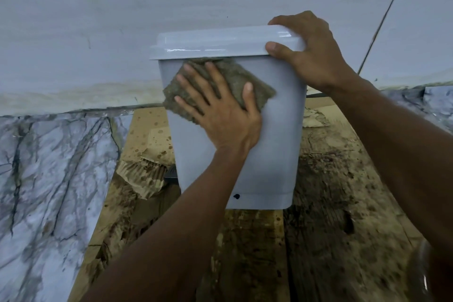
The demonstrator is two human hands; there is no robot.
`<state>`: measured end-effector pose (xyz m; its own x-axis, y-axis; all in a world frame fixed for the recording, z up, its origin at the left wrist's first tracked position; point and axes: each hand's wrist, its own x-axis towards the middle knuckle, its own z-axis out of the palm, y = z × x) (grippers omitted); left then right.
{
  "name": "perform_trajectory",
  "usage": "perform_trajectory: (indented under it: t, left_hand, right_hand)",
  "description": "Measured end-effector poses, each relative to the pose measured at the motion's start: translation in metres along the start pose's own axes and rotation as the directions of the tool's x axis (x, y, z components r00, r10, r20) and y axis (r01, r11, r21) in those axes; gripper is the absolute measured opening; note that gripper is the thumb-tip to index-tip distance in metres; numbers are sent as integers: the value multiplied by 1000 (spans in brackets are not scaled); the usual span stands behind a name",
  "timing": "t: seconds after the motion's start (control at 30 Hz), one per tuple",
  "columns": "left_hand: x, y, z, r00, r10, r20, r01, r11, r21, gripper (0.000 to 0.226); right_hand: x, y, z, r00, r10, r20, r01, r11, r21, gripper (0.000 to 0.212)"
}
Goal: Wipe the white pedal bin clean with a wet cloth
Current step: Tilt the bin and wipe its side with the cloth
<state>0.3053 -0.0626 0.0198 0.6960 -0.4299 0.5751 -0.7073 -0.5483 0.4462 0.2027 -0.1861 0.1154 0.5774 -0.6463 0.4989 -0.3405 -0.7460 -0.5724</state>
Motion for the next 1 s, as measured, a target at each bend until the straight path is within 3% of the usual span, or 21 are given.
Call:
perform_trajectory:
  t: [0.13,0.3,0.47,0.57,0.63,0.7,0.87,1.0]
  left_hand:
    - [-27,25,9,949,307,74,-305,952,-34,76]
    - [-61,9,16,733,653,190,-658,752,-48,70]
    - [-121,-49,25,504,811,298,-843,537,-36,68]
    - [-141,-83,20,451,824,344,-872,488,-25,69]
    - [-143,-103,16,460,814,355,-868,497,-15,70]
    - [-139,-121,11,515,783,349,-837,548,4,74]
    - [-97,-145,-2,792,561,238,-587,808,46,81]
    - [-40,-109,-7,967,241,78,-243,970,14,84]
  right_hand:
    - [2,3,1,1000,0,18,0,1000,5,48]
    - [0,5,1,999,28,21,-28,999,19,51]
    - [-1,4,1,999,23,29,-24,999,31,54]
    - [-2,4,1,999,25,26,-26,999,31,53]
    - [-2,3,0,999,20,24,-21,999,29,51]
    - [-2,3,0,1000,14,26,-15,1000,22,49]
    - [-3,1,0,999,24,21,-25,999,23,47]
    - [-3,-1,0,1000,17,10,-17,1000,14,45]
